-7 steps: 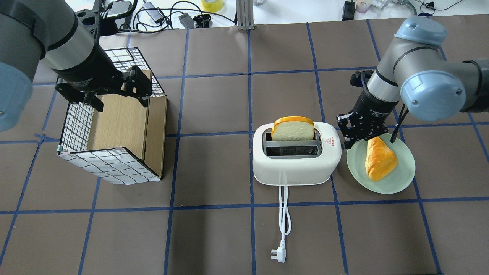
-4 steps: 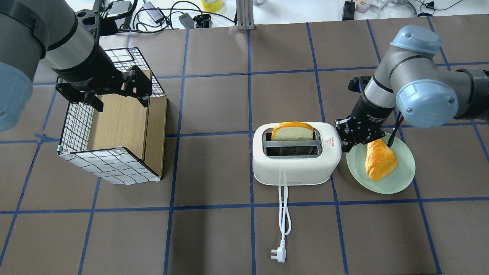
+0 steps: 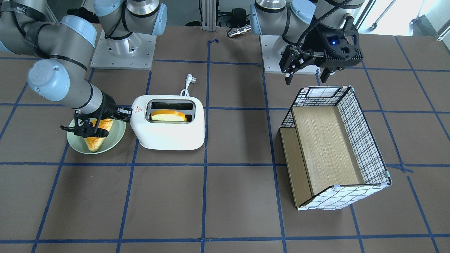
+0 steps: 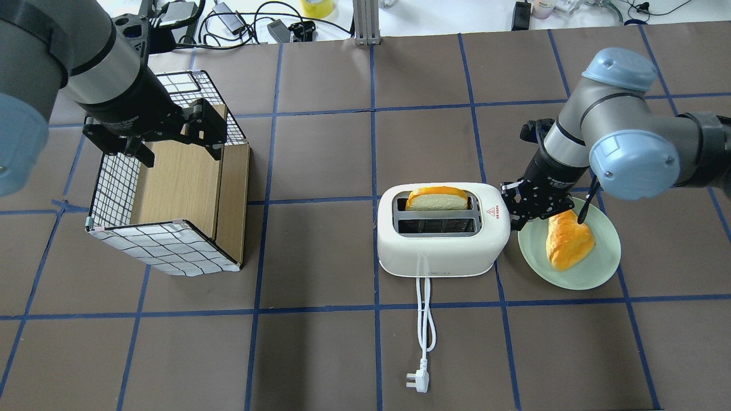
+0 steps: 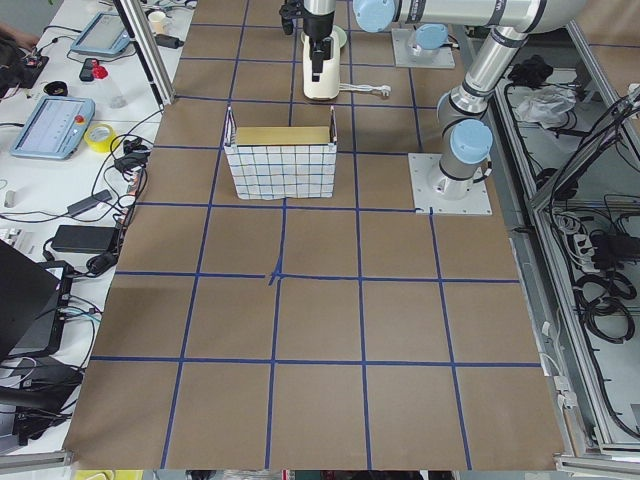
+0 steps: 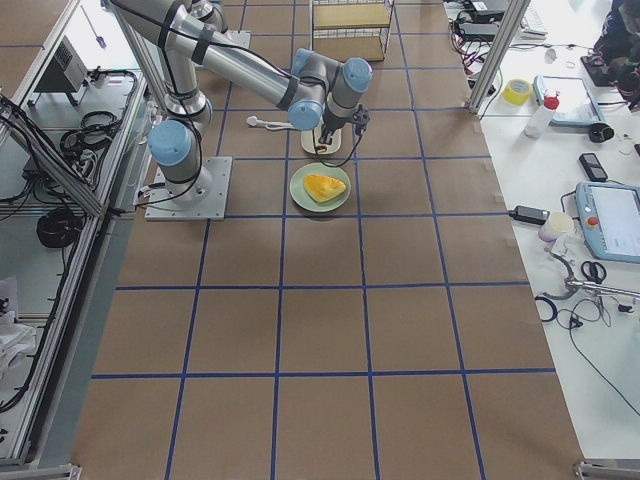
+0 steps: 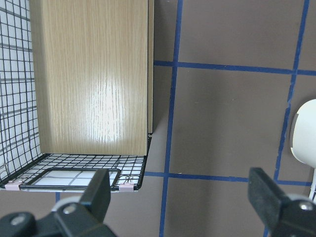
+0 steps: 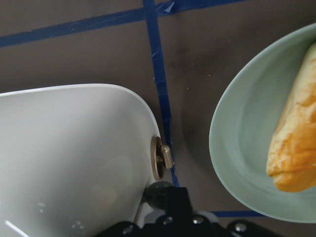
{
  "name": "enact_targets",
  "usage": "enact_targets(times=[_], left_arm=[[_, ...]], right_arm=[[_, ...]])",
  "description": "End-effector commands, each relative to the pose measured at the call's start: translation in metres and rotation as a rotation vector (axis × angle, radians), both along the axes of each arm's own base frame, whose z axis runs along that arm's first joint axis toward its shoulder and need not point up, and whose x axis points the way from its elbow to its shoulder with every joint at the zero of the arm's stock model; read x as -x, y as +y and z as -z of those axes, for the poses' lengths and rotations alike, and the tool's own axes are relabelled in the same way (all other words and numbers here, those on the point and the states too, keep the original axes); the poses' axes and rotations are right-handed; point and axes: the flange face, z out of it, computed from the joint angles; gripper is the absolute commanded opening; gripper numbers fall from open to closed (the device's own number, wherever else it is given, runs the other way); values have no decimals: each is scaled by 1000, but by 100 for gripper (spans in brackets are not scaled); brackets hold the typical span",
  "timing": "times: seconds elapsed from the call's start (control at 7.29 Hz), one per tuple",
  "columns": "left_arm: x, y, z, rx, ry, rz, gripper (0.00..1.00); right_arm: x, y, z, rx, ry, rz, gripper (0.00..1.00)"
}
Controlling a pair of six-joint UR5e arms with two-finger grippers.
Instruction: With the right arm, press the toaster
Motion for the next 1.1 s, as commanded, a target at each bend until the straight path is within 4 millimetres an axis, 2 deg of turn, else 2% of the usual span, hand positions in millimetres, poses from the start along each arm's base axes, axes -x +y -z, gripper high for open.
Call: enact_targets(times=[0.0, 0.27, 0.41, 0.55, 0.69, 0.82, 0.96], left_arm=[[0, 0, 0, 0, 0, 0, 100], [0, 0, 0, 0, 0, 0, 100], [0, 0, 0, 0, 0, 0, 100], [0, 0, 0, 0, 0, 0, 100], [0, 0, 0, 0, 0, 0, 100], [0, 0, 0, 0, 0, 0, 100], [0, 0, 0, 0, 0, 0, 100]], right_arm=[[5, -17, -55, 62, 50, 6, 0], [11, -24, -155, 168, 142, -12, 0], [8, -28, -195, 205, 149, -17, 0], [1, -35, -238, 281, 162, -30, 19], [-9, -45, -259, 333, 191, -55, 75], [-21, -50, -267, 367, 216, -81, 100], [-35, -46, -265, 372, 202, -105, 100]])
